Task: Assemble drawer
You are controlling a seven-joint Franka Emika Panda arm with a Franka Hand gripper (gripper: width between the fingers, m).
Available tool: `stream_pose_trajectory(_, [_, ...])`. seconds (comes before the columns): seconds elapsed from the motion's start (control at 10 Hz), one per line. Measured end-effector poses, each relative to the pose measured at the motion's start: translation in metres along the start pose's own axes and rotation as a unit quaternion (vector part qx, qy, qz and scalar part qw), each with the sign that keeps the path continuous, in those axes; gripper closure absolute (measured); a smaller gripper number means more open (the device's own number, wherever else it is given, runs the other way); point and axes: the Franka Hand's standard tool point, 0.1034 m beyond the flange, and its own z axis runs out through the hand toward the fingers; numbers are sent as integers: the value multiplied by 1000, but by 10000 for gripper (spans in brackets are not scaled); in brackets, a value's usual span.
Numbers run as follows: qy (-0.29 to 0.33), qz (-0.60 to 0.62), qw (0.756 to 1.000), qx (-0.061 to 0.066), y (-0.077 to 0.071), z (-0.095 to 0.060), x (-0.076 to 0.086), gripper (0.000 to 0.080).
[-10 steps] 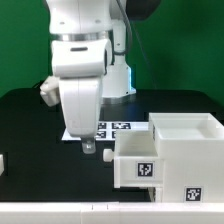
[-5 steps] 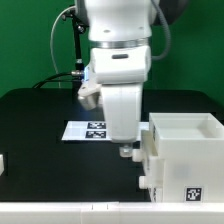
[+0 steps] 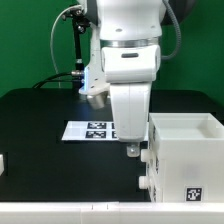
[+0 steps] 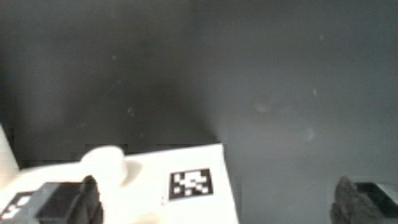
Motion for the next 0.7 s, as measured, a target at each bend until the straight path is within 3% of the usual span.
stream_pose_trajectory(0.4, [-8,-13,1000,-2,-1,-8,-39,150])
stream_pose_trajectory(0.7, [-7,-16,1000,-1,-2,-6,-35,150])
